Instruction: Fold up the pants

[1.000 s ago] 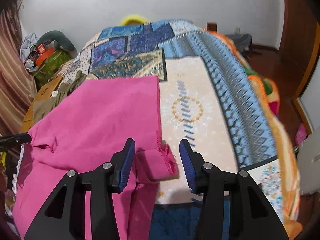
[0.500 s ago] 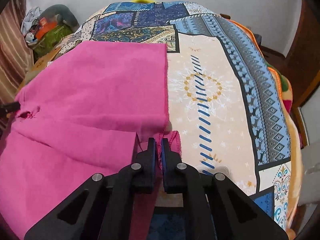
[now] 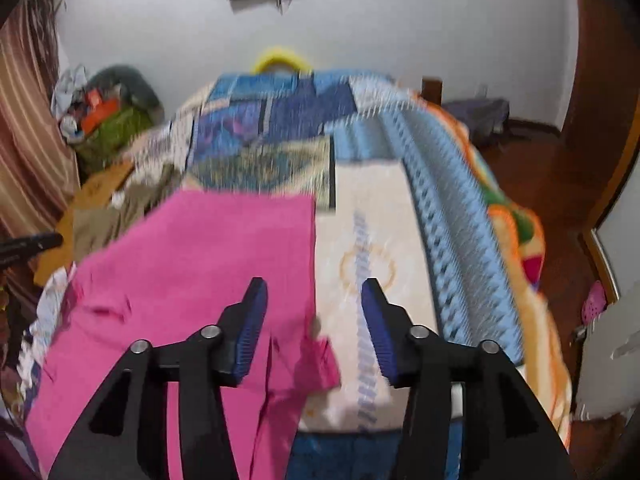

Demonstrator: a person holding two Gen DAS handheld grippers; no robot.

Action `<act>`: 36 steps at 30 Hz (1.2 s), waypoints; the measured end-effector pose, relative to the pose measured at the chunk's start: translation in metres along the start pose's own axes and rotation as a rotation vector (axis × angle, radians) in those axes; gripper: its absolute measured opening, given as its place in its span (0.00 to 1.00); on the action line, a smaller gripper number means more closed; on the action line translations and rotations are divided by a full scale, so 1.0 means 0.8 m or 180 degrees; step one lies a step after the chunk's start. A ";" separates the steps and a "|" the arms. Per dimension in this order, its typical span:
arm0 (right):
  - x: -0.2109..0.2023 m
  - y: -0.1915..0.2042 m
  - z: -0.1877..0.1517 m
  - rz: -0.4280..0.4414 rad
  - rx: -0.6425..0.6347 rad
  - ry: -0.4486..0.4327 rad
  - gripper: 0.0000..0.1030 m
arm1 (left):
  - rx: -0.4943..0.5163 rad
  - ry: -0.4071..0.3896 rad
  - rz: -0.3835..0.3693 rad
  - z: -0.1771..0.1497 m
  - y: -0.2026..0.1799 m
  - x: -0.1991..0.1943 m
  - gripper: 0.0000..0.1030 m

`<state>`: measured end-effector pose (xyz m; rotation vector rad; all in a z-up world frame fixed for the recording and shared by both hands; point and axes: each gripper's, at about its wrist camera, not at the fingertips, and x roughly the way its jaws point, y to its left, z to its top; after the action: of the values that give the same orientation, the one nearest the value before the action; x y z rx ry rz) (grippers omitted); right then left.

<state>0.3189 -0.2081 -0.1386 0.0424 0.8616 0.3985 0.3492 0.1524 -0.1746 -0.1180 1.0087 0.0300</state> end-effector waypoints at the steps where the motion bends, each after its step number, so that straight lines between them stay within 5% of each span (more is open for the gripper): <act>1: 0.001 0.002 0.007 0.0001 -0.0003 -0.0015 0.44 | -0.0028 0.0044 -0.0033 0.004 0.003 0.009 0.30; 6: 0.033 0.005 0.035 0.0057 -0.0037 -0.0028 0.45 | -0.0203 0.0323 -0.0204 0.014 0.017 0.065 0.31; 14: 0.127 0.000 0.056 0.0114 0.0016 0.0328 0.45 | -0.0295 0.0707 -0.0460 0.005 0.018 0.134 0.31; 22: 0.193 0.002 0.064 0.0154 -0.0052 0.0569 0.45 | -0.0677 0.0794 -0.0787 0.016 0.034 0.165 0.31; 24: 0.202 0.006 0.065 0.0161 -0.0091 0.0576 0.44 | -0.0699 0.0783 -0.0836 0.017 0.034 0.167 0.22; 26: 0.205 0.012 0.065 0.0204 -0.0170 0.0559 0.40 | -0.0642 0.0747 -0.0782 0.018 0.029 0.168 0.16; 30: 0.206 0.029 0.064 0.0235 -0.0270 0.0569 0.06 | -0.0494 0.0667 -0.0586 0.019 0.017 0.157 0.10; 36: 0.177 0.035 0.072 0.0106 -0.0338 0.0346 0.04 | -0.0193 0.0289 -0.0140 0.024 0.004 0.101 0.09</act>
<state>0.4353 -0.1244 -0.1986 -0.0636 0.9465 0.4807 0.4081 0.1552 -0.2334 -0.1983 1.0958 0.0150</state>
